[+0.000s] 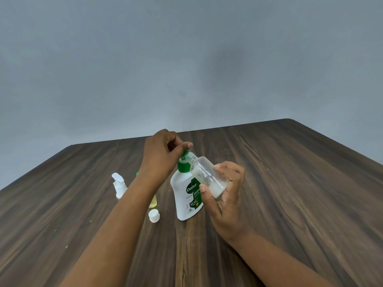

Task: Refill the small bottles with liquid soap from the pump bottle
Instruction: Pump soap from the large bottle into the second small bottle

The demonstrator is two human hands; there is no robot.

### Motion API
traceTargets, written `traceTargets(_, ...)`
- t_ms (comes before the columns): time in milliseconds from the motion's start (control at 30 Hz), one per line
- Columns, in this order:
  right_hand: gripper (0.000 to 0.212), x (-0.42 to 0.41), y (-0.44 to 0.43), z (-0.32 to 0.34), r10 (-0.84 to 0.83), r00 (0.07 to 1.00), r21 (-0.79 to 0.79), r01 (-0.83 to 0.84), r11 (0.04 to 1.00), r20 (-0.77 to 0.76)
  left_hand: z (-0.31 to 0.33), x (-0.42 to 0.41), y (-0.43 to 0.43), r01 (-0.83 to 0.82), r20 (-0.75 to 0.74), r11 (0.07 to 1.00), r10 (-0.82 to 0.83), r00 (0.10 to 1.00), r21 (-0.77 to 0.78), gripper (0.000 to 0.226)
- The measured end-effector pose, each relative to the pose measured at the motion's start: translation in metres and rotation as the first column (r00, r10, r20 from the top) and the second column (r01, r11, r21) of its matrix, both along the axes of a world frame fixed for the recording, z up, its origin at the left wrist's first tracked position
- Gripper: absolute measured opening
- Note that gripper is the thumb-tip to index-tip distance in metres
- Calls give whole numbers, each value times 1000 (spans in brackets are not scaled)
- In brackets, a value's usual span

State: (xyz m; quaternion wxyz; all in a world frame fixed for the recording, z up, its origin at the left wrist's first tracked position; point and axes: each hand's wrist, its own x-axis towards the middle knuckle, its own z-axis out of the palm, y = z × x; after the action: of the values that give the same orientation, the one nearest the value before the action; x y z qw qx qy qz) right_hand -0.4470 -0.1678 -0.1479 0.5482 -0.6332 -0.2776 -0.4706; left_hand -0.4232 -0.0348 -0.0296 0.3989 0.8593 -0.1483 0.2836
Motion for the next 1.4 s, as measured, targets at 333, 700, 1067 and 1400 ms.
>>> traceTargets(333, 36, -1, 0, 4, -18, 1000, 8, 18, 1000, -1, 27, 4, 2, 53, -36, 976, -47, 998, 212, 27)
traceTargets(700, 36, 0, 0, -1, -22, 1000, -10, 22, 1000, -20, 1, 2, 0, -5, 19, 999, 4, 1000, 34, 26)
traceTargets(1067, 38, -1, 1, 2, -35, 999, 12, 36, 999, -13, 20, 4, -1, 48, -9, 986, -47, 999, 157, 28)
traceTargets(1400, 35, -1, 1, -3, -33, 999, -15, 33, 999, -24, 4, 1, 0, -13, 43, 992, 8, 999, 125, 32)
